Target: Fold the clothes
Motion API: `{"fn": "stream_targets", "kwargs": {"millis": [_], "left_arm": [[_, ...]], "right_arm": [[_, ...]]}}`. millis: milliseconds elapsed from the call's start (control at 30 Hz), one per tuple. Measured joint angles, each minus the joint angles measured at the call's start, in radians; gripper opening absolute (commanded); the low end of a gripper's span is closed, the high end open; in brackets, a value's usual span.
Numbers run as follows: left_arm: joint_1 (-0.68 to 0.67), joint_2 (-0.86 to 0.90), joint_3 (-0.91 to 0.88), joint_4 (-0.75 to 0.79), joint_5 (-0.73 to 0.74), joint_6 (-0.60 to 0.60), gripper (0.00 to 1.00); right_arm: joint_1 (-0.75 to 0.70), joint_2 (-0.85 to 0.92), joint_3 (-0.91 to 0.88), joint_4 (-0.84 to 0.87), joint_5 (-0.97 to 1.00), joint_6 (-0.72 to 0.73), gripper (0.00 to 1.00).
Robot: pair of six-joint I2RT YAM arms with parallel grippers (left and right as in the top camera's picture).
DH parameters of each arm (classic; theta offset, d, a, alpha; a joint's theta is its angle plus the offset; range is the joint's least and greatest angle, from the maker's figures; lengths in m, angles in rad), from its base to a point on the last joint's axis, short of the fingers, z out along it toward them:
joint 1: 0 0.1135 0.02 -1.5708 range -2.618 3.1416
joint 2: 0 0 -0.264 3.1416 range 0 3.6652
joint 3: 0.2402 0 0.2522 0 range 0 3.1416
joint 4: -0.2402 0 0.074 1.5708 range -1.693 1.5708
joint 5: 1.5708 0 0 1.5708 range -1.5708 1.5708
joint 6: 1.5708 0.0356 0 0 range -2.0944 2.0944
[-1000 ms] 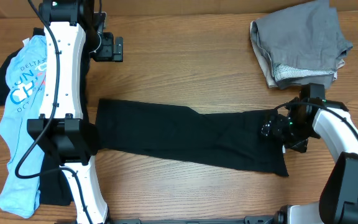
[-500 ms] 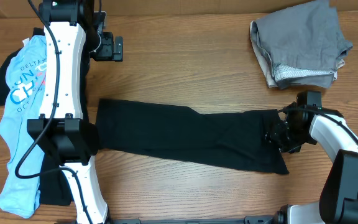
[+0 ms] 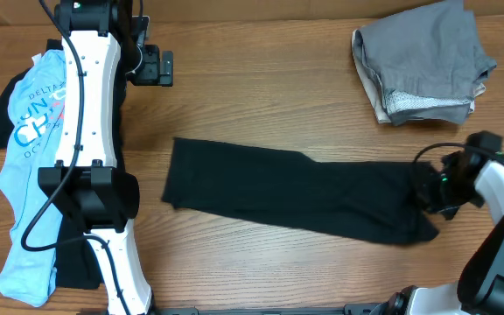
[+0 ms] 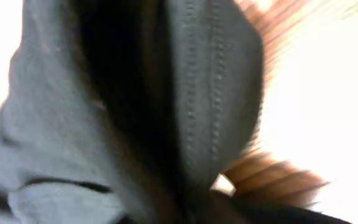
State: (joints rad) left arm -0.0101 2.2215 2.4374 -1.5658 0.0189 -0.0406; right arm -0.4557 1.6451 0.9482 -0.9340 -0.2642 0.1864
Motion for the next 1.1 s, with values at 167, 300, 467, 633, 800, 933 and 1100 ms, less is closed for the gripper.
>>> {"fn": "stream_targets", "kwargs": {"millis": [167,300,467,633,800,933,1100], "left_arm": [[0.000,0.000,-0.003,-0.049,0.018,0.040,1.00],[0.000,-0.005,-0.062,-0.095,0.066,0.086,0.97],[0.000,-0.006,-0.225,-0.111,0.109,0.126,0.80],[0.000,-0.012,-0.327,-0.121,0.110,0.113,0.81],[-0.004,-0.143,-0.394,-0.110,0.108,0.073,0.96],[-0.003,-0.347,-0.496,-0.042,0.105,0.039,1.00],[-0.004,-0.481,-0.720,0.152,0.106,0.015,1.00]], "right_arm": [[-0.009,0.000,0.014,-0.005,0.001,-0.018,0.86],[-0.010,0.000,0.014,-0.006,0.002,-0.032,0.98],[-0.009,0.000,0.014,-0.006,0.001,-0.034,1.00],[-0.009,0.000,0.014,-0.017,0.001,-0.033,1.00],[-0.009,0.000,0.014,-0.019,-0.010,-0.033,1.00],[-0.009,0.000,0.015,-0.005,-0.028,-0.034,1.00],[-0.009,0.000,0.015,0.002,-0.040,-0.033,1.00]]}}
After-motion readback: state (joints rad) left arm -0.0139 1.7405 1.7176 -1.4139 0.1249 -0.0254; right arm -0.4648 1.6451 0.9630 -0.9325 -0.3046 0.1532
